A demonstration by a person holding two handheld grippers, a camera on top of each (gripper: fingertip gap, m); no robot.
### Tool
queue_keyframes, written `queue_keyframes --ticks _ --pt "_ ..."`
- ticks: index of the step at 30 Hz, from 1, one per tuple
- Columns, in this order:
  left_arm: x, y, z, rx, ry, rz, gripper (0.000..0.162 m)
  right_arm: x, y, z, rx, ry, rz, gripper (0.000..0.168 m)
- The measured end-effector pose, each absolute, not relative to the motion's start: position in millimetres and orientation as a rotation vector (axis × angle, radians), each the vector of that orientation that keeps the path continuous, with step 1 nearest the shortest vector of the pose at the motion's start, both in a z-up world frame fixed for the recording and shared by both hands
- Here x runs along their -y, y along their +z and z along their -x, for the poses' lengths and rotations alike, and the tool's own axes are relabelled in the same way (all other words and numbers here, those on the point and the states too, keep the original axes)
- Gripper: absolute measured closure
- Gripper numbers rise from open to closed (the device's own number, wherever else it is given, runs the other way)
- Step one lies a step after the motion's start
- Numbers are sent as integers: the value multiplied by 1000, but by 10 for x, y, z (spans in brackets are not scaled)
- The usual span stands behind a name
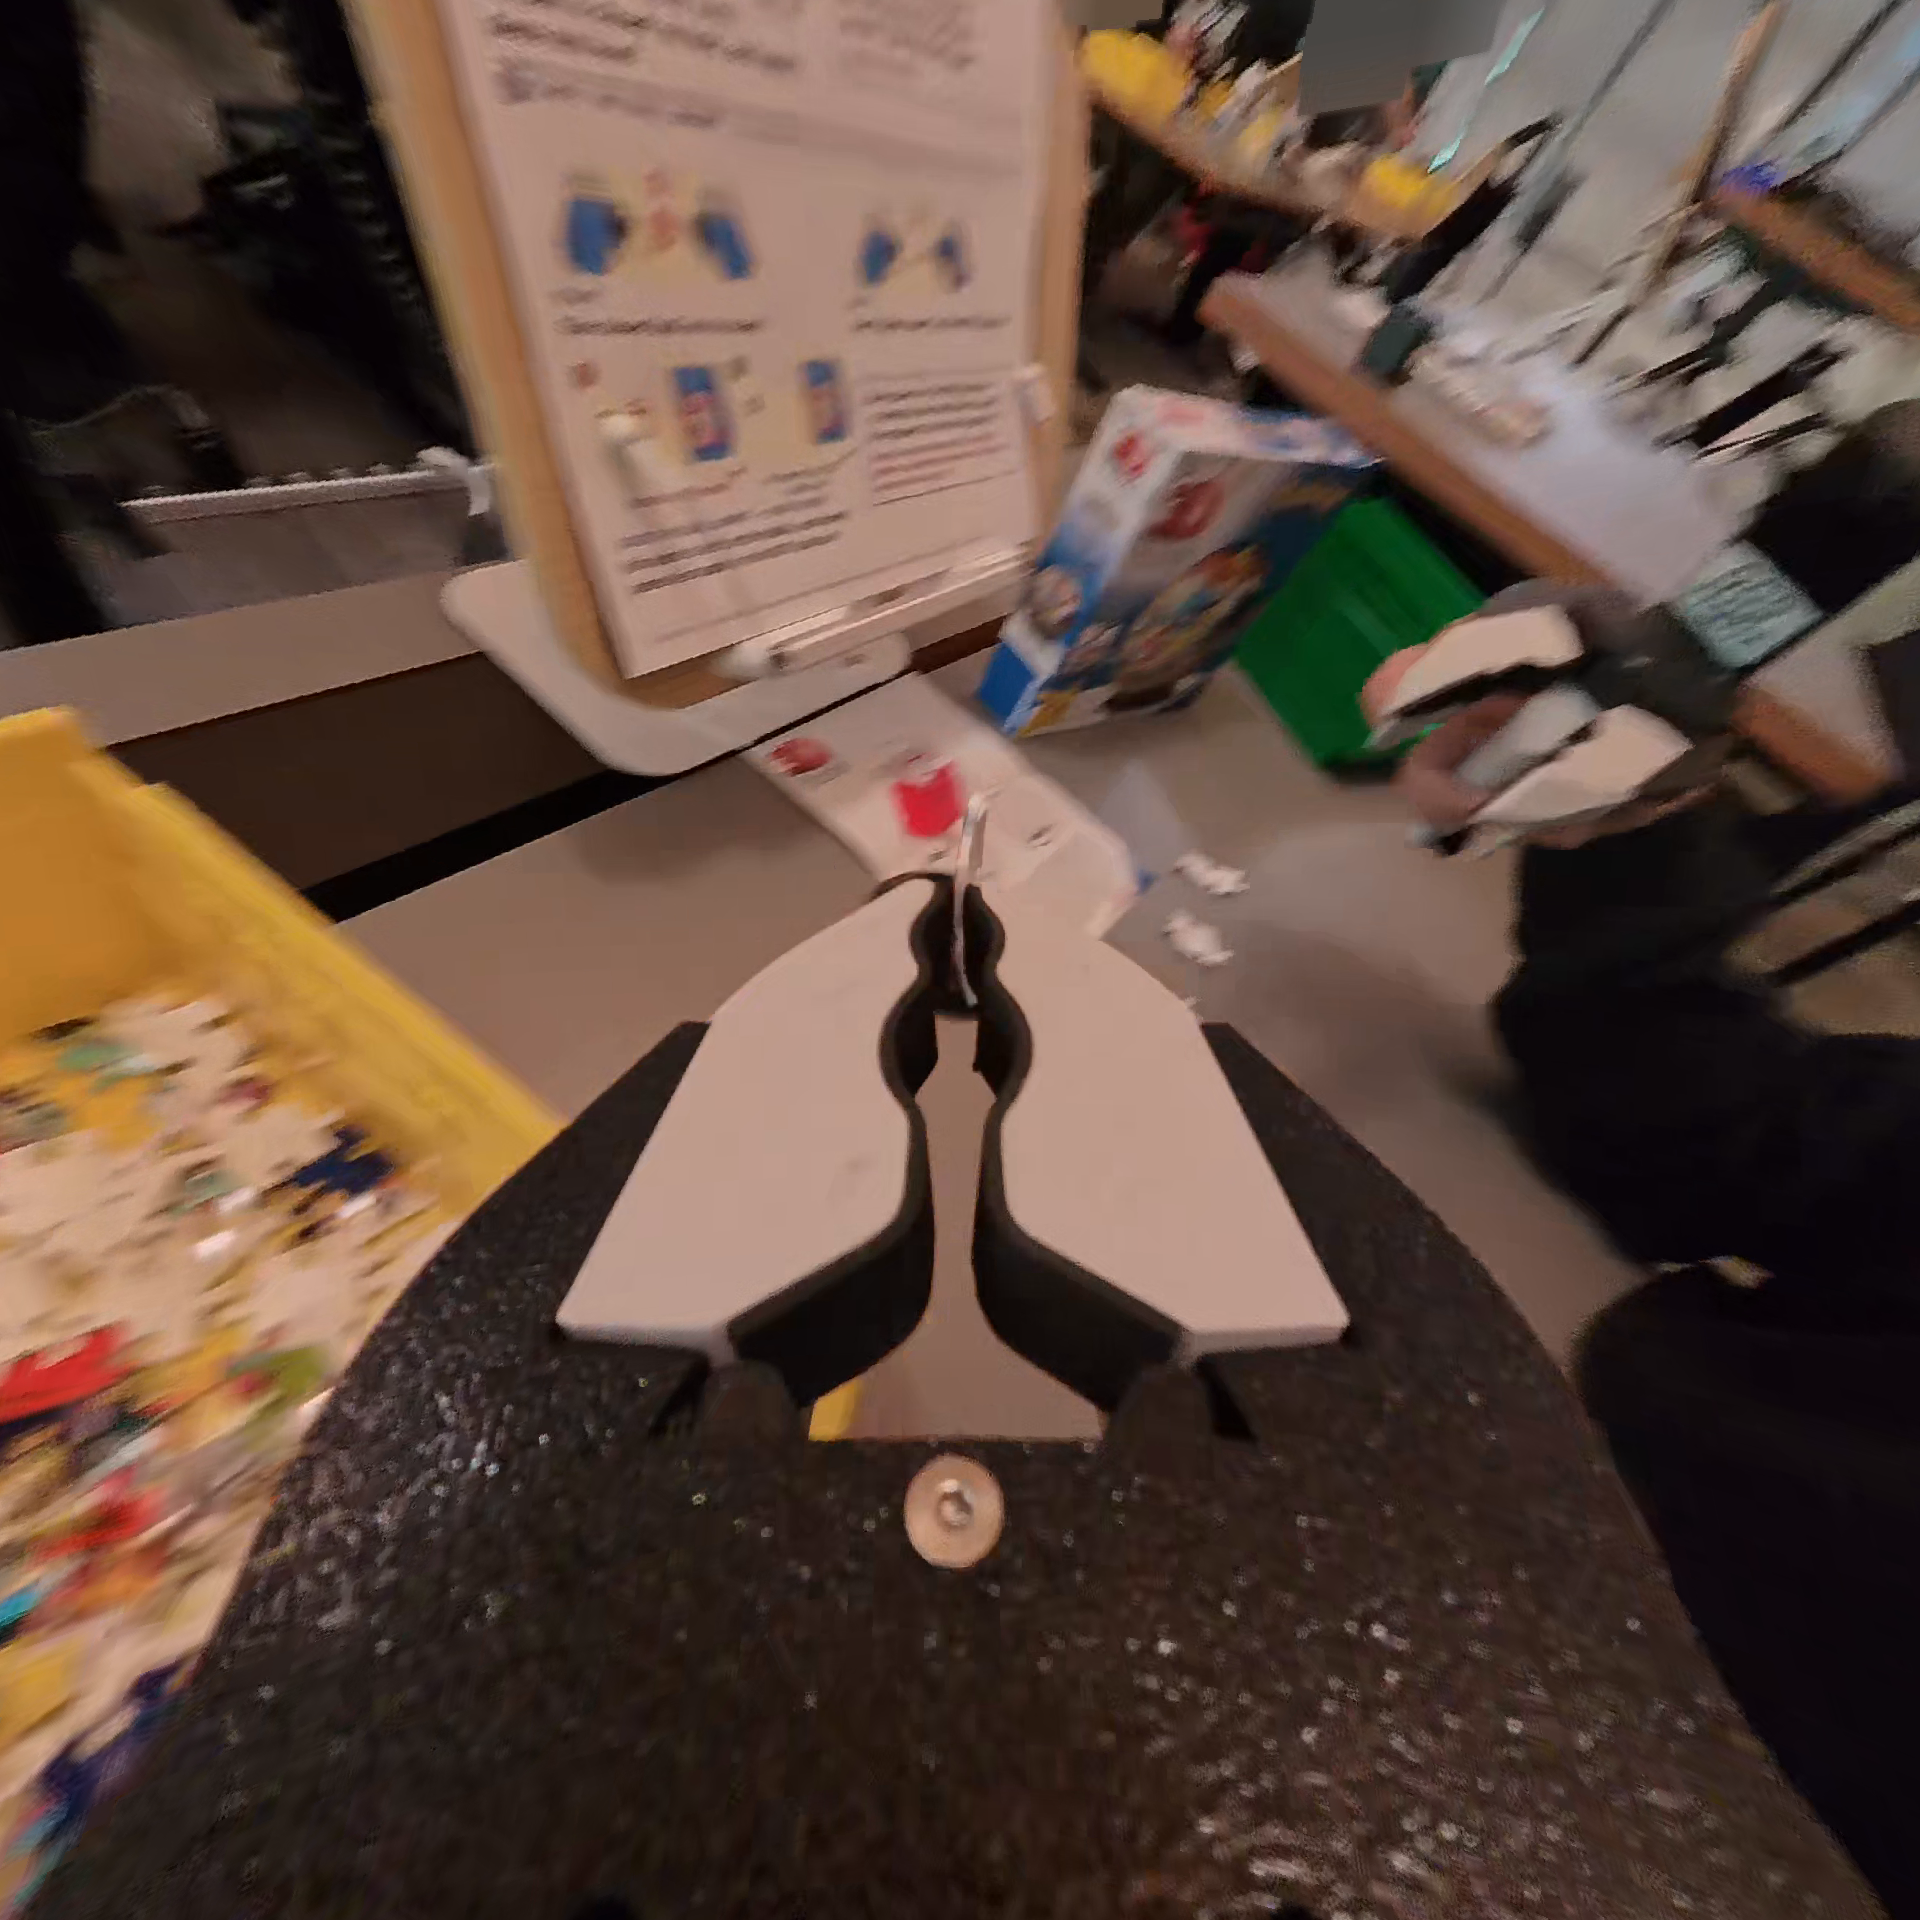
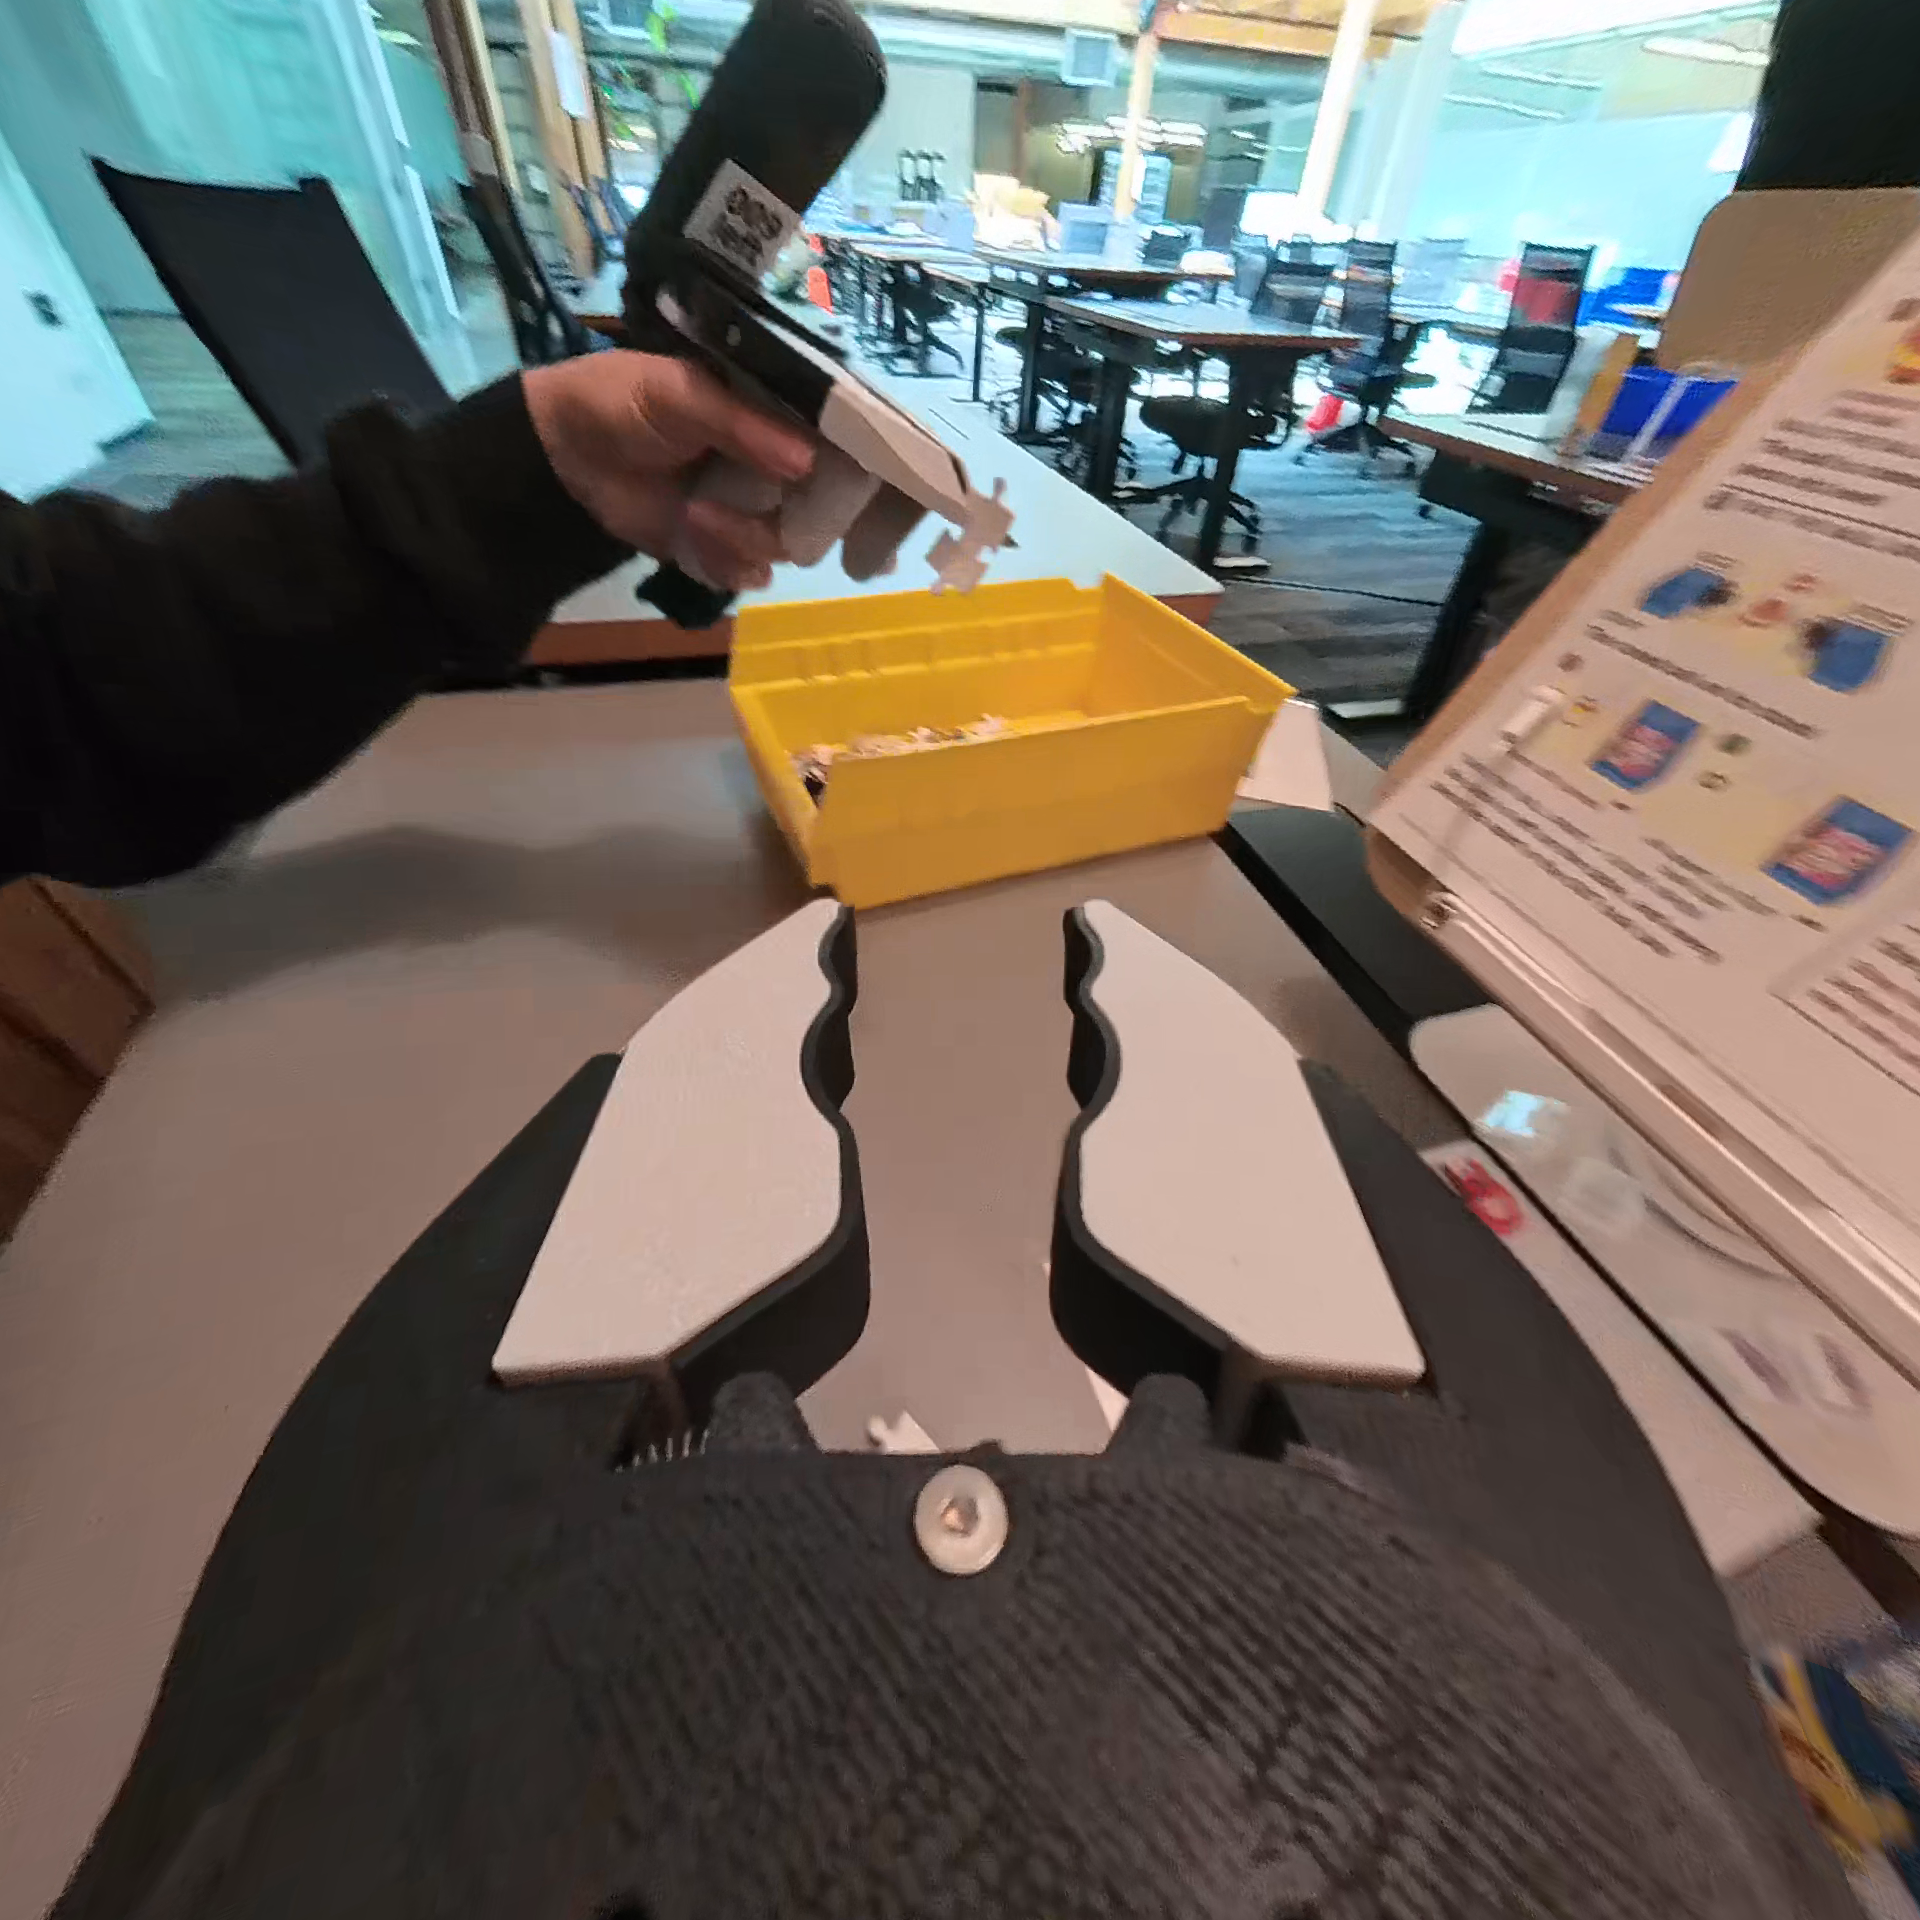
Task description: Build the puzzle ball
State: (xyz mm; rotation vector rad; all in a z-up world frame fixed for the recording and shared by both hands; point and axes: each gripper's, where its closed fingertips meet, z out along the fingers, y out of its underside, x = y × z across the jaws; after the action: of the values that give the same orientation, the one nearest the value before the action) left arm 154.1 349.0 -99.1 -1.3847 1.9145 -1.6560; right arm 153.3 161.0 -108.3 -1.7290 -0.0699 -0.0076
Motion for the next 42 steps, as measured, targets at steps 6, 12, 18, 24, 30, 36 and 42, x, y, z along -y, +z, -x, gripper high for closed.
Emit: queue_keyframes --ticks 6,12,18,24,30,36,42 --pt "-2552 -688 -1375 -1813 -2105 1207 161 -1894 -967 -1215 38 227 1609 142" --pt "-2038 -730 -1301 -1775 -2216 1129 161 -1936 -958 -1192 15 276 1583 148" --pt "-1918 -796 -1298 -1790 -2224 1122 161 -1872 -880 -1244 -18 332 1528 162" --pt "-1858 -867 -1310 -1795 -2184 1121 161 -1843 -946 -1264 -10 362 1562 164" --pt "-1648 -1230 -1219 -2041 -1897 1080 156 -1384 -1315 -1412 19 398 1878 166" --pt "-1715 -1611 -1210 -2139 -1527 1040 135 -138 -2173 -1792 -313 402 2340 166" --pt "-1635 -1728 -1209 -2189 -1527 1053 140 402 -2772 -1838 -578 575 2534 166"
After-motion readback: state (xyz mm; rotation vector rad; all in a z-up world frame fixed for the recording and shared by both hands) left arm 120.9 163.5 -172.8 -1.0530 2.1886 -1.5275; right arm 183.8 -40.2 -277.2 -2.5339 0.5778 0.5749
